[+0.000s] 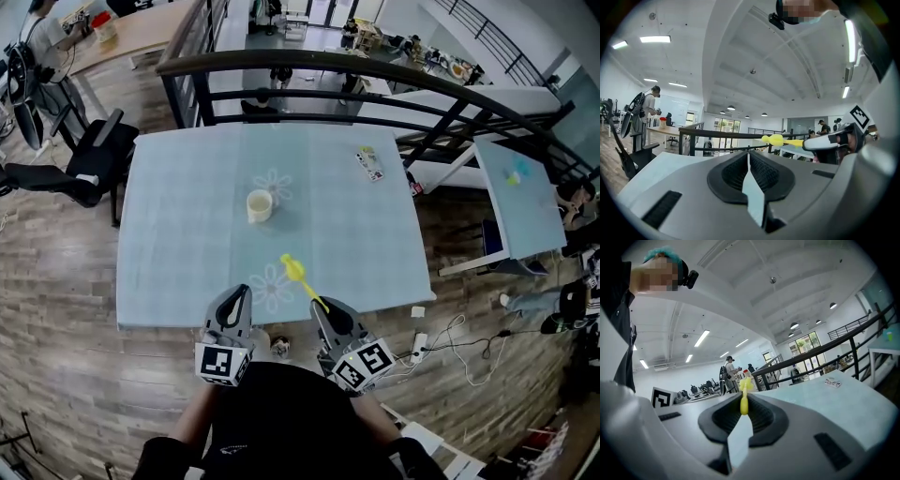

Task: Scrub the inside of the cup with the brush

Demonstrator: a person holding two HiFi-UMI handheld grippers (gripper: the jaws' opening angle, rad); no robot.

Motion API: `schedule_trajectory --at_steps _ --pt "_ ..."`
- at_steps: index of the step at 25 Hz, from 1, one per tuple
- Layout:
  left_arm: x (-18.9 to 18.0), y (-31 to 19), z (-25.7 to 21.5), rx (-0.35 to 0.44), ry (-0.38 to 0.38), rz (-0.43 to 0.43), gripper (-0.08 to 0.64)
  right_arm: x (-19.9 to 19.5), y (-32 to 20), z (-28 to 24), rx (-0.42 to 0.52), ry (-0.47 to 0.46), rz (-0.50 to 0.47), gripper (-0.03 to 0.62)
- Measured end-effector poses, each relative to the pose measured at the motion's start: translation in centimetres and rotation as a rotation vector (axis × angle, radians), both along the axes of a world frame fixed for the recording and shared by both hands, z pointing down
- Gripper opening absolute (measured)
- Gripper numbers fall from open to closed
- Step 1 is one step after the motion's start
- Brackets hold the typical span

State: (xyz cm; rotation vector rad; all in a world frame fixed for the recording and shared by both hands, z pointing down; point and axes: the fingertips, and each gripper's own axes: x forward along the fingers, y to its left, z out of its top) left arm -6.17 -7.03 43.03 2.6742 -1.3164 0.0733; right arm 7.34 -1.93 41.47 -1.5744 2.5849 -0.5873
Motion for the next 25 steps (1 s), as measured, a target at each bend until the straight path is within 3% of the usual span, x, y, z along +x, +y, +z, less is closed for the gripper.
schedule_trajectory --at_steps 11,15,16,19,25 --pt "1.9 -9.1 5.0 -0.045 -0.083 0.056 0.015 1.2 -4.5 0.4 -0.059 0.062 0.098 0.038" --pt "1.3 -11.9 8.3 -0.127 -0.078 0.045 0.02 0.8 -5.4 1.0 -0.087 0.074 0.122 0.038" --pt "1.2 -12.4 9.1 -0.148 -0.077 0.047 0.028 0.7 -5.5 1.1 -0.092 0.078 0.128 0.038" --pt "1.6 -14.1 11.9 -0.196 -0.109 0.081 0.143 0.5 -6.0 1.4 -0.105 0.08 0.154 0.038" --pt "2.6 -18.1 17.9 -0.274 -0.189 0.105 0.167 -0.2 -6.9 2.5 -0.144 0.093 0.201 0.038"
